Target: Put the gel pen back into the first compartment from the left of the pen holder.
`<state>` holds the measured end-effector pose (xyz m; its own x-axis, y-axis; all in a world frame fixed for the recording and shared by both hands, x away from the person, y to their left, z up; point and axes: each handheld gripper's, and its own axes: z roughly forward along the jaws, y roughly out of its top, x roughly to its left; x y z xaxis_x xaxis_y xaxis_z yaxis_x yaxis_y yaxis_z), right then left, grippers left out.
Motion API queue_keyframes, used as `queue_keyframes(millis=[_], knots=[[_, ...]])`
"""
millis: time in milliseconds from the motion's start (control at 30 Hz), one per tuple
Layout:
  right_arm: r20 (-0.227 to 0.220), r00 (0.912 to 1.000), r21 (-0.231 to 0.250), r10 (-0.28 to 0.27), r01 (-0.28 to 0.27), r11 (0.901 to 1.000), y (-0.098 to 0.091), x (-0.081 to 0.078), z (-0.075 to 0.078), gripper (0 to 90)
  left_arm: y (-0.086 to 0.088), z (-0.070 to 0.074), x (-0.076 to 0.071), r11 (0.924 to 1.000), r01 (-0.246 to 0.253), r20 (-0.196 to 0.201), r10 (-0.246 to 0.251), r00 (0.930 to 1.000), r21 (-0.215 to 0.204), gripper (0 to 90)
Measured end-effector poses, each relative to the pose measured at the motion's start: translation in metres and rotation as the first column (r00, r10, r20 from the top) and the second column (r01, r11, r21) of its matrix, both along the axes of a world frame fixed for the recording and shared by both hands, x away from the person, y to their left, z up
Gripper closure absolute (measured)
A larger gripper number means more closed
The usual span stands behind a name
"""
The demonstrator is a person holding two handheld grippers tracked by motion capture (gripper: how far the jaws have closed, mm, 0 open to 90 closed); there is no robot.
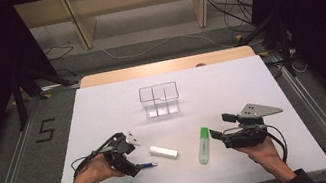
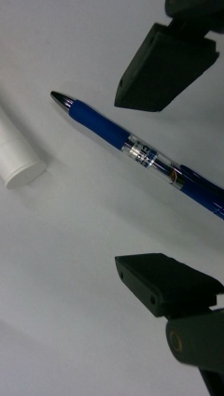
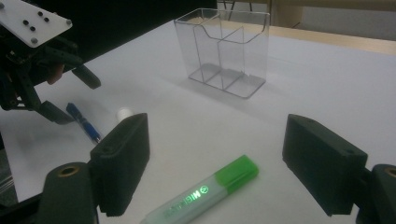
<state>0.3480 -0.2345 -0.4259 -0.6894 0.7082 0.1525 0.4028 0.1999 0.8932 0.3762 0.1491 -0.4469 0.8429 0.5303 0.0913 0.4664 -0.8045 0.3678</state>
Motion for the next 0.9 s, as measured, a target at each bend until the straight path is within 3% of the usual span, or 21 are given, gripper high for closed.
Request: queue_keyframes(millis=[333, 500, 900], knots=[[-0.007, 0.9999, -0.007, 0.008, -0.008, 0.9999, 0.002, 0.001, -0.001, 24.3, -0.004, -0.005, -0.002, 0.9959, 0.075, -0.038, -0.073, 0.9966, 0.051, 34.4], [-0.007, 1.0000, -0.010, 0.005, -0.005, 0.9999, 0.003, 0.001, -0.001, 24.6, -0.006, -0.009, -0.004, 0.9934, 0.093, -0.059, -0.089, 0.9943, 0.067, 43.9], [-0.011, 0.9999, -0.015, 0.012, -0.012, 0.9998, 0.005, 0.001, -0.001, 24.8, -0.010, -0.011, -0.001, 0.9861, 0.133, -0.111, -0.122, 0.9862, 0.099, 53.5]])
